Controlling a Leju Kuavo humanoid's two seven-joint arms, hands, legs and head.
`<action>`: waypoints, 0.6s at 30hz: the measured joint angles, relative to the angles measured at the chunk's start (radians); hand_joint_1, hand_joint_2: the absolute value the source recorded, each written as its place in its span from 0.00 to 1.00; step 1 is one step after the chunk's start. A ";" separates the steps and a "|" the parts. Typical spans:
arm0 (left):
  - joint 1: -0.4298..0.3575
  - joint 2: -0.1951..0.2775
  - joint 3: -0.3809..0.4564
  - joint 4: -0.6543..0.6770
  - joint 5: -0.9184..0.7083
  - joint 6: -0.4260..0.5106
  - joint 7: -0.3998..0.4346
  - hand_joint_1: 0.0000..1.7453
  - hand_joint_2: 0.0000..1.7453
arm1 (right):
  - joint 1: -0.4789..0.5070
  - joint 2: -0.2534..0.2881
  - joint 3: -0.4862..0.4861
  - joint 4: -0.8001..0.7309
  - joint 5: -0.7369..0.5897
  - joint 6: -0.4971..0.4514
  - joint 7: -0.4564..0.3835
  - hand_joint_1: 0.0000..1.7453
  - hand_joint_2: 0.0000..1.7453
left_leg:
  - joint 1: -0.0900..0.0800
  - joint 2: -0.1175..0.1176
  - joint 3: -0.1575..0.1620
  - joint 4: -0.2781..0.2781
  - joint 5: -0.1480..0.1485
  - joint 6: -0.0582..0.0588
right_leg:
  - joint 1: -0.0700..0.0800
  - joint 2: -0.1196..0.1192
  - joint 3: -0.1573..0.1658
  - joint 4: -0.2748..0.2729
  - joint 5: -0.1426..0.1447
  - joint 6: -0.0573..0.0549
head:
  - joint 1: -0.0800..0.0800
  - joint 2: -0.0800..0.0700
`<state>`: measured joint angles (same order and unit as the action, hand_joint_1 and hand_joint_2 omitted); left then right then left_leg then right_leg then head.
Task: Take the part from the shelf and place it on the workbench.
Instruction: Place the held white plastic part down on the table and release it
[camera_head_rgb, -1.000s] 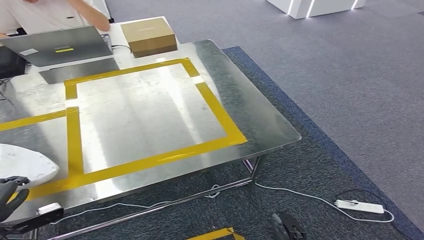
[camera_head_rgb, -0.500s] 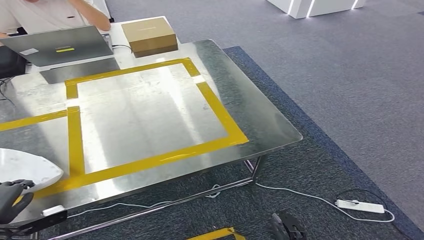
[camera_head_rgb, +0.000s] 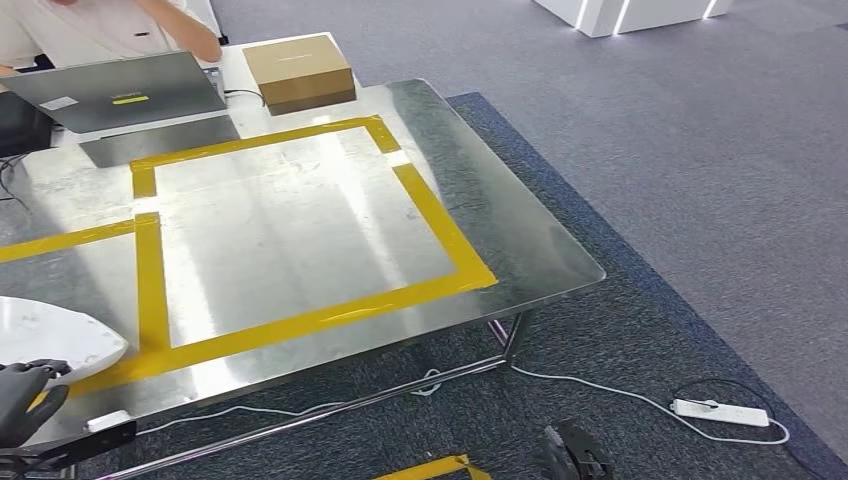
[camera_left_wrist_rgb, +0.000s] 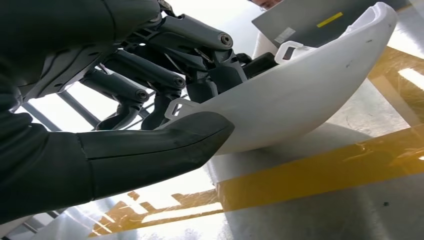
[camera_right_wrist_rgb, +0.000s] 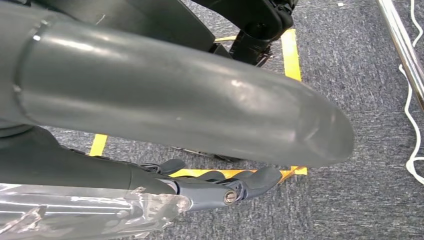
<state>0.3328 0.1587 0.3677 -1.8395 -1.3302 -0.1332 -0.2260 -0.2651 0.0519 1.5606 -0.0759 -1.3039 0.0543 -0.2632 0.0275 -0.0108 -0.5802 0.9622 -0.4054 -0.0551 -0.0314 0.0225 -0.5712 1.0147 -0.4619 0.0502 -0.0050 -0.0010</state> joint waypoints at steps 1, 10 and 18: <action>0.000 -0.001 0.000 0.000 -0.001 0.000 0.001 0.91 1.00 | 0.000 0.000 0.000 0.000 0.000 0.000 0.000 0.00 0.00 | 0.000 0.000 0.000 0.000 0.000 0.000 | 0.000 0.000 0.000 0.000 0.000 0.000 | 0.000 0.000; -0.002 -0.011 0.000 0.000 -0.011 0.002 0.001 0.23 1.00 | 0.000 0.000 0.000 0.000 0.000 0.000 0.000 0.00 0.00 | 0.000 0.000 0.000 0.000 0.000 0.000 | 0.000 0.000 0.000 0.000 0.000 0.000 | 0.000 0.000; -0.015 -0.031 0.015 -0.001 -0.002 0.000 0.019 0.00 0.00 | 0.000 0.000 0.000 0.000 0.000 0.001 0.000 0.00 0.00 | -0.001 0.000 0.000 0.000 0.000 0.001 | -0.001 0.000 0.000 -0.001 0.000 0.000 | 0.000 0.000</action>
<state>0.3175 0.1277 0.3824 -1.8407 -1.3326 -0.1331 -0.2070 -0.2647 0.0518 1.5606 -0.0759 -1.3039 0.0548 -0.2631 0.0269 -0.0108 -0.5803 0.9623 -0.4055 -0.0544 -0.0320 0.0225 -0.5712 1.0138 -0.4618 0.0502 -0.0049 -0.0011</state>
